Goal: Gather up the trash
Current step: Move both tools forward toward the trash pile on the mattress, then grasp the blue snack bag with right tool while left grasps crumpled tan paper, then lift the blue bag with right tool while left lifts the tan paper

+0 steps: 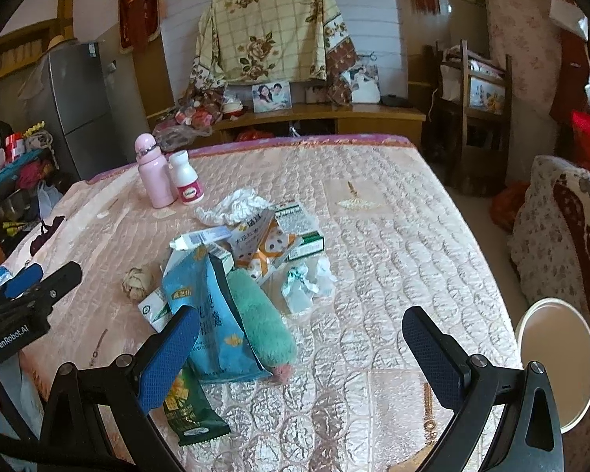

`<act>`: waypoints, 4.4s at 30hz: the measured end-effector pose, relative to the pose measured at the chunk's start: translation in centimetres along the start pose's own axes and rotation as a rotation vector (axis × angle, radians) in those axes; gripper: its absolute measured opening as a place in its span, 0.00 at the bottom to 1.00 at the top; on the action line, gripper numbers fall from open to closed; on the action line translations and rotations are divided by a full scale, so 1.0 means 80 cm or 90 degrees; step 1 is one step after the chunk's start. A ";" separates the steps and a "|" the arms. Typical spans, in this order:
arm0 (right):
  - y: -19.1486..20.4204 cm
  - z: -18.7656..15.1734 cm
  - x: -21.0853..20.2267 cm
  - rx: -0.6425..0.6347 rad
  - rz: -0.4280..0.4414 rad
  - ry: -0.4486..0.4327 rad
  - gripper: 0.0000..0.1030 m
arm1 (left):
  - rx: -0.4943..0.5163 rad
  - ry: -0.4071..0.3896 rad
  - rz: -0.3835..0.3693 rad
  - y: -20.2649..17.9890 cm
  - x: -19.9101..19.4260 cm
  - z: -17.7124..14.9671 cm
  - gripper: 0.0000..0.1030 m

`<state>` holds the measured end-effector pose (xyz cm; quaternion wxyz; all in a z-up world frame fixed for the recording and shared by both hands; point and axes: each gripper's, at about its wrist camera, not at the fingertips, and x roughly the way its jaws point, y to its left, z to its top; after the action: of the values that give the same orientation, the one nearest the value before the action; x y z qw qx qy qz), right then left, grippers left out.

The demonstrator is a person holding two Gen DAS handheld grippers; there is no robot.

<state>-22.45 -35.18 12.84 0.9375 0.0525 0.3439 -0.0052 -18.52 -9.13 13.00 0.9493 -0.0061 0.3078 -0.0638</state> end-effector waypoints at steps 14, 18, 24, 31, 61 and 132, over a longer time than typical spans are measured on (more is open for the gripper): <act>0.008 -0.009 0.032 -0.022 0.091 0.070 0.84 | 0.076 0.105 -0.096 0.000 0.012 -0.032 0.99; 0.025 -0.006 0.043 -0.050 0.110 0.078 0.82 | 0.093 0.123 -0.102 -0.010 0.019 -0.038 0.96; 0.048 0.005 0.071 -0.068 0.143 0.108 0.79 | 0.076 0.123 -0.073 0.008 0.026 -0.034 0.96; 0.076 0.010 0.099 -0.103 0.154 0.145 0.79 | 0.034 0.141 -0.037 0.044 0.071 -0.006 0.96; 0.080 0.004 0.104 -0.101 0.132 0.161 0.68 | -0.006 0.193 -0.081 0.046 0.136 0.016 0.10; -0.173 -0.003 -0.024 0.123 0.126 0.037 0.46 | 0.189 0.218 -0.250 -0.162 0.040 0.046 0.01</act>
<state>-24.73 -48.97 12.59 0.9138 0.1761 0.3618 0.0556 -15.37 -22.52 14.76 0.8435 0.0843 0.4436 -0.2909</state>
